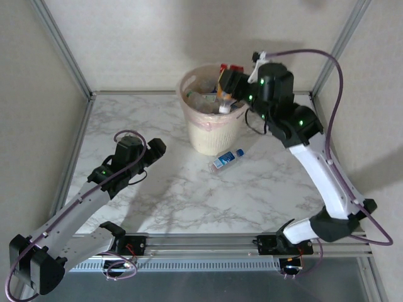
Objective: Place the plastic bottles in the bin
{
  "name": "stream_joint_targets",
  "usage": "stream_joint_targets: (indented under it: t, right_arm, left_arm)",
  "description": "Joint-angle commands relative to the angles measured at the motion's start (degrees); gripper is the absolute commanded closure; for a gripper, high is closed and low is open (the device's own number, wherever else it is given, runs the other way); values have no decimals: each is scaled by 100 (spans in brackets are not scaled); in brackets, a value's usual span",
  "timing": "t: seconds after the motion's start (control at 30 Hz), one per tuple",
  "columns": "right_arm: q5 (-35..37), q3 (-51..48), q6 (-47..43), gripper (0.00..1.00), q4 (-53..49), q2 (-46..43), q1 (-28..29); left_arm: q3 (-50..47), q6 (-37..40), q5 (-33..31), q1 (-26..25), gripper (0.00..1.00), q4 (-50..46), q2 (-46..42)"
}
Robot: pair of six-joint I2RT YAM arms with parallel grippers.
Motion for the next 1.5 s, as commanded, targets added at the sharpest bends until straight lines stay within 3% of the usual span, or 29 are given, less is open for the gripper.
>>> stream_joint_targets:
  t: [0.0, 0.17, 0.37, 0.67, 1.03, 1.1, 1.27, 1.47]
  right_arm:
    - [-643, 459, -248, 46, -195, 656, -561]
    - [-977, 1065, -307, 46, -308, 1417, -961]
    - [-1065, 1129, -312, 44, -303, 1772, -1020]
    - [-922, 280, -194, 17, 116, 1421, -1021]
    - [-564, -52, -182, 15, 48, 601, -1012]
    - [-506, -344, -184, 18, 137, 358, -1007]
    - [-666, -577, -186, 45, 111, 306, -1007]
    - [-1282, -610, -257, 50, 254, 659, -959]
  left_arm:
    - [0, 19, 46, 51, 15, 9, -122]
    - [0, 66, -3, 60, 15, -41, -186]
    - [-49, 95, -25, 69, 15, -33, -189]
    - [-10, 118, 19, 87, 15, -21, -95]
    - [-81, 107, -19, 95, 15, -72, -216]
    - [-86, 106, -16, 95, 15, -57, -215]
    - [-72, 67, 23, 95, 16, -23, -170]
    - [-106, 49, -7, 95, 17, -68, -236]
